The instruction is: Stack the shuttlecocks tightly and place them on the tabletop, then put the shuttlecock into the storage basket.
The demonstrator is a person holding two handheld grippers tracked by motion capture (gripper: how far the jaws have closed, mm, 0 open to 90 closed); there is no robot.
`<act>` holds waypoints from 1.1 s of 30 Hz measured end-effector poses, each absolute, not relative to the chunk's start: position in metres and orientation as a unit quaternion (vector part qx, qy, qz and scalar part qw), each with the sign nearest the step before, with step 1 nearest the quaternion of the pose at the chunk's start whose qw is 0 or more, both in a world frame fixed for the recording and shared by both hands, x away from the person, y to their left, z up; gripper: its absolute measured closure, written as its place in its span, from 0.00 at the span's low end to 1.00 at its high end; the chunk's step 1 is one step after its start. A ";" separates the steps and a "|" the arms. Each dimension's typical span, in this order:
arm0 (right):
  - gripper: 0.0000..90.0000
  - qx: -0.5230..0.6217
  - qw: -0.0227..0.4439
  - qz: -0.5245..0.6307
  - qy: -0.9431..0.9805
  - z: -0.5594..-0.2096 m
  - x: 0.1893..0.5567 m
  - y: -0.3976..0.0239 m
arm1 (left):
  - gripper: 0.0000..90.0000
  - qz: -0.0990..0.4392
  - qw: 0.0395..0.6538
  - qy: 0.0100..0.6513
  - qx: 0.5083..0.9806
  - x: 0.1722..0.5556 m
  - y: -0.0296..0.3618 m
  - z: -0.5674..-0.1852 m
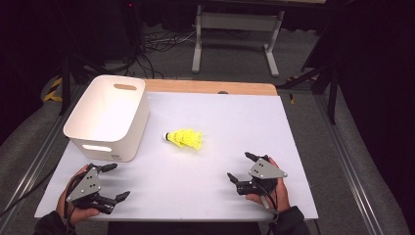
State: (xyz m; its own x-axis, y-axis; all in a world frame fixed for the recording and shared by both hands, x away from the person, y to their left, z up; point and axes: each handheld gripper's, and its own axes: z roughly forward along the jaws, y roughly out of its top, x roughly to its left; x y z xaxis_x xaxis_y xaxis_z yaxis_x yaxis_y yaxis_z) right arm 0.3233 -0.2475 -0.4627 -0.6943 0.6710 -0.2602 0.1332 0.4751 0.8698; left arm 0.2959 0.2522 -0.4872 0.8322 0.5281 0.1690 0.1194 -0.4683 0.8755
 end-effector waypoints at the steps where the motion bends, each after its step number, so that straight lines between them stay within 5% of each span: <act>1: 0.12 0.251 0.302 0.447 0.804 -0.463 0.323 -0.249 | 0.06 0.213 0.478 0.195 0.829 0.296 0.252 -0.487; 33: 0.10 0.265 0.246 0.448 0.818 -0.466 0.340 -0.239 | 0.06 0.213 0.480 0.191 0.829 0.298 0.249 -0.486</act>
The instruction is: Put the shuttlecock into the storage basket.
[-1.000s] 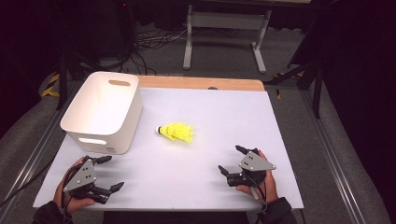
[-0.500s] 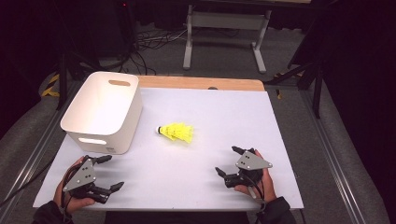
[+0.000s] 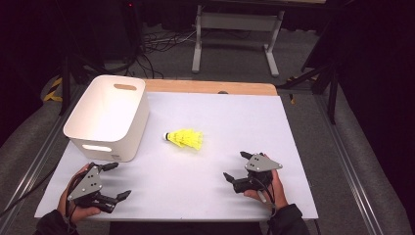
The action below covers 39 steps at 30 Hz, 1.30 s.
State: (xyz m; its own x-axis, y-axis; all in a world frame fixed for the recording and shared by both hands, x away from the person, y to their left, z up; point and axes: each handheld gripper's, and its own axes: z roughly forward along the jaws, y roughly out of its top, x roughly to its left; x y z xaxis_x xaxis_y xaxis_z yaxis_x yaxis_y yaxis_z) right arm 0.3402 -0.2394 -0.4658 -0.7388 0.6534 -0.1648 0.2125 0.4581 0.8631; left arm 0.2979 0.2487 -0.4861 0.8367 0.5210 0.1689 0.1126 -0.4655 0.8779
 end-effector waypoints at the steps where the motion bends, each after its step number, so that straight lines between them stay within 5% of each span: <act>1: 0.10 0.266 0.245 0.448 0.818 -0.465 0.342 -0.239 | 0.06 0.212 0.479 0.190 0.830 0.298 0.248 -0.486; 18: 0.23 0.249 0.196 0.413 0.854 -0.463 0.382 -0.186 | 0.06 0.213 0.480 0.188 0.830 0.296 0.250 -0.486; 39: 0.26 0.251 0.157 0.389 0.872 -0.469 0.427 -0.120 | 0.06 0.209 0.482 0.187 0.830 0.296 0.249 -0.486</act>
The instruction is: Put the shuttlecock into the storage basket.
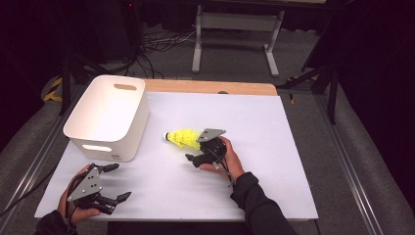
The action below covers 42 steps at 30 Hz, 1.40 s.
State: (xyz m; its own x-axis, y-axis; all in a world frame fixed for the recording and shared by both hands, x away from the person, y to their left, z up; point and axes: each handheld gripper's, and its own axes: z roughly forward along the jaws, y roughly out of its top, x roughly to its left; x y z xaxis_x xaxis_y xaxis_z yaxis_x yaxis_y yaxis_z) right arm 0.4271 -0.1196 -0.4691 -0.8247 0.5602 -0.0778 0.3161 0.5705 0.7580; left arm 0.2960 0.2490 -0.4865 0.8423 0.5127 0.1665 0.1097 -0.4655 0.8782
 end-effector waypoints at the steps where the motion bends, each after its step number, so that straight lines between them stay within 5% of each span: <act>1: 0.26 0.251 0.157 0.389 0.872 -0.469 0.427 -0.120 | 0.06 0.209 0.482 0.187 0.830 0.296 0.249 -0.486; 20: 0.33 0.289 0.158 0.377 0.865 -0.475 0.444 -0.079 | 0.08 0.207 0.481 0.193 0.830 0.297 0.250 -0.486; 33: 0.86 0.297 0.213 0.362 0.857 -0.472 0.454 -0.068 | 0.08 0.200 0.481 0.191 0.832 0.298 0.251 -0.487; 42: 0.94 0.289 0.227 0.349 0.862 -0.470 0.458 -0.064 | 0.08 0.199 0.480 0.192 0.832 0.298 0.251 -0.487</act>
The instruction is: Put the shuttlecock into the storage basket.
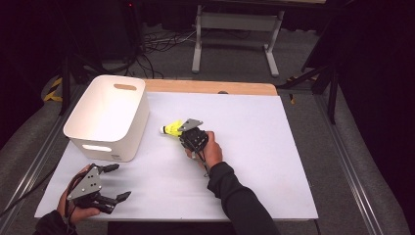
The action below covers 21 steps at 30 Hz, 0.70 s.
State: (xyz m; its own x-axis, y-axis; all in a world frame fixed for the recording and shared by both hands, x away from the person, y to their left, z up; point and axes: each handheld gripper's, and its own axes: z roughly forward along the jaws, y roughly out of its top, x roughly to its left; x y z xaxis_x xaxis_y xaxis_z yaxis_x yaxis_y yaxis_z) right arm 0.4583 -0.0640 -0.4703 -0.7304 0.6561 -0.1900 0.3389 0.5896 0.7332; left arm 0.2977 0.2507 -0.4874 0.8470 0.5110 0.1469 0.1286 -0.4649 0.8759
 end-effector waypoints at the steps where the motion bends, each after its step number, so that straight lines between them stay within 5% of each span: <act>1: 0.94 0.290 0.225 0.352 0.861 -0.470 0.458 -0.065 | 0.08 0.199 0.480 0.192 0.832 0.298 0.251 -0.487; 21: 0.95 0.277 0.217 0.414 0.839 -0.443 0.442 -0.099 | 0.08 0.210 0.474 0.202 0.831 0.299 0.248 -0.488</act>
